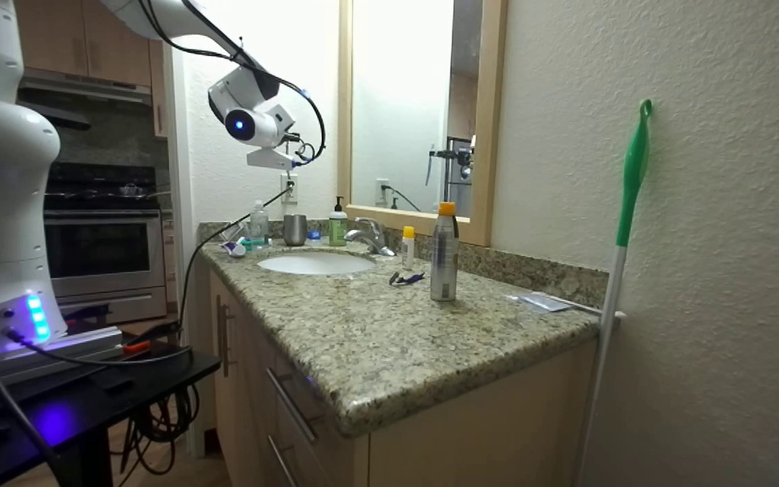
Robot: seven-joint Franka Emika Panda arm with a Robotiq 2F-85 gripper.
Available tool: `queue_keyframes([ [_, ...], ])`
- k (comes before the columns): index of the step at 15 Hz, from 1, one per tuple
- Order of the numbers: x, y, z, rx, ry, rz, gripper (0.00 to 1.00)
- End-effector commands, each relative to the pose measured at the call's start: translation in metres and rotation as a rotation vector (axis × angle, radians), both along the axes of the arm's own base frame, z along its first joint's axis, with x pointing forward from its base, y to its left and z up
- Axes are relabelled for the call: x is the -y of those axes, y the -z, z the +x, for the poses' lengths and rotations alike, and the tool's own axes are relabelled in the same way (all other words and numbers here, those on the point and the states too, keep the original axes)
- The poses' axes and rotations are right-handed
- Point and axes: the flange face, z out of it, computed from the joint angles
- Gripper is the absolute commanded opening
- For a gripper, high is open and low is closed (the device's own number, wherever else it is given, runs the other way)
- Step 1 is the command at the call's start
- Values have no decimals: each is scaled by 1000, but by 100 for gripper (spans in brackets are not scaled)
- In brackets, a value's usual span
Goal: Pick up the toothbrush from the countertop and put it in the silver cup.
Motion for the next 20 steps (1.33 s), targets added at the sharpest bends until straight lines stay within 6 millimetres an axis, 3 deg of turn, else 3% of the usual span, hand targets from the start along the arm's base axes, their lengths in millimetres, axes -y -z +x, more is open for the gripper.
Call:
queue_keyframes([
  [1,-6,13,6,-1,4,1,7],
  [3,-16,28,14,-14,3,-1,7],
  [5,-17,27,16,-10,1,0,2],
  [9,-3,66,46,16,77,-46,2],
  [10,16,57,59,14,82,-39,2],
  [11,13,69,64,7,95,-21,2],
  [12,5,59,42,-10,70,-19,2],
  [13,10,64,48,-13,76,-22,7],
  [15,8,66,48,-16,73,-21,7],
  [16,5,63,43,-45,69,-4,2],
  [20,0,85,43,-153,85,89,2],
])
